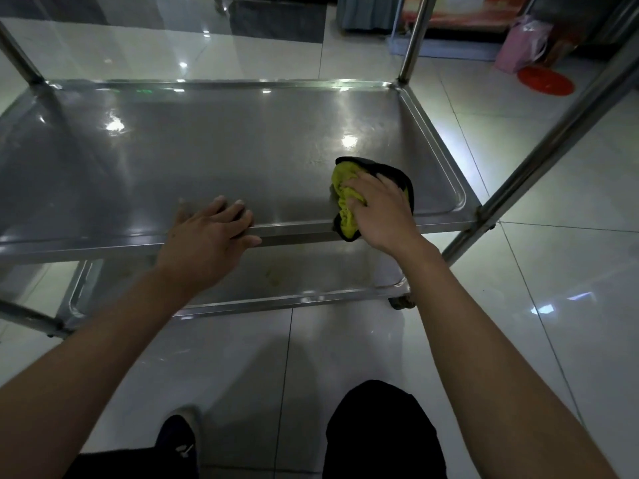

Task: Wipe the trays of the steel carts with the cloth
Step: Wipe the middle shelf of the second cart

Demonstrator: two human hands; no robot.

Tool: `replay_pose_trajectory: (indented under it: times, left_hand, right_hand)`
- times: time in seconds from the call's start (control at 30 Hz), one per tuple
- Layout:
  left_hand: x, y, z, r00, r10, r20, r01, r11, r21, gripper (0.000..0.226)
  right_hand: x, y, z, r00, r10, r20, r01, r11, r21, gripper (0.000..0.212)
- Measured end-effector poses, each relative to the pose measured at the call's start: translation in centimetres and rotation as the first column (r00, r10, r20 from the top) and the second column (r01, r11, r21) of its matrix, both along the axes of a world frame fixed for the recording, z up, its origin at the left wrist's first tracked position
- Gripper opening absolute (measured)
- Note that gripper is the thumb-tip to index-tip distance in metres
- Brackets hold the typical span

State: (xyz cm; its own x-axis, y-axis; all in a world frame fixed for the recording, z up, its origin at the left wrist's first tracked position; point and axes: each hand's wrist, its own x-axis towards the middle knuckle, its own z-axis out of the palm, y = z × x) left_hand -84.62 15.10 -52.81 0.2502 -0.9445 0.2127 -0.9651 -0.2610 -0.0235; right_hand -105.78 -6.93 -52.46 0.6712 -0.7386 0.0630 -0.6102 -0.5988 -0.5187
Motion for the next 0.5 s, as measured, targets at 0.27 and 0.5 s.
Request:
replay_pose_trajectory:
  times: [0.27, 0.5]
  left_hand:
    - [-1.2, 1.9, 0.7, 0.998, 0.006, -0.064, -0.009, 0.998, -0.055, 0.06]
    - [-2.5, -1.3, 2.7, 0.96, 0.209, -0.188, -0.216, 0.976, -0.014, 0.033]
  right_hand:
    - [-5.5, -1.8, 0.4, 0.984, -0.177, 0.011, 0.178, 0.983, -0.043, 0.044]
    - [-5.2, -1.9, 0.5, 0.976, -0.214, -0.042, 0.207, 0.971, -0.121, 0.044]
